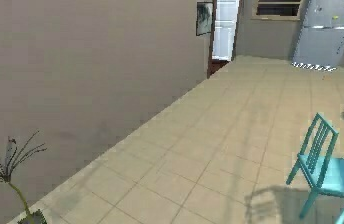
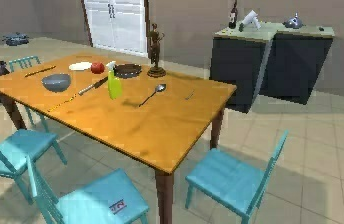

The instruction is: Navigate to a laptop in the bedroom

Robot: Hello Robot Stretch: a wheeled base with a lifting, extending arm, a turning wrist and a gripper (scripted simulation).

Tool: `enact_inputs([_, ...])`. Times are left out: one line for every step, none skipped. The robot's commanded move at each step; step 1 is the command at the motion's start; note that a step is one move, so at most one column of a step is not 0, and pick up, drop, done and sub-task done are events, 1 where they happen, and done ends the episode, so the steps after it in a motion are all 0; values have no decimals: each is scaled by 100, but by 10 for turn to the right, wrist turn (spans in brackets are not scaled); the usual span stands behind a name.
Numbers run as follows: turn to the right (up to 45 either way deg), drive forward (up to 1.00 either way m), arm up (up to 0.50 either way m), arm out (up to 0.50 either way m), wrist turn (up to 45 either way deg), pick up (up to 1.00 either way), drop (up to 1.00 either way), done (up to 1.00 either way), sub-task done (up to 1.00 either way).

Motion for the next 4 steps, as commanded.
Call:
enact_inputs([0,50,0,0,0,0,0,0,0])
enact_inputs([180,0,0,0,0,0,0,0,0])
enact_inputs([0,100,0,0,0,0,0,0,0])
enact_inputs([0,100,0,0,0,0,0,0,0])
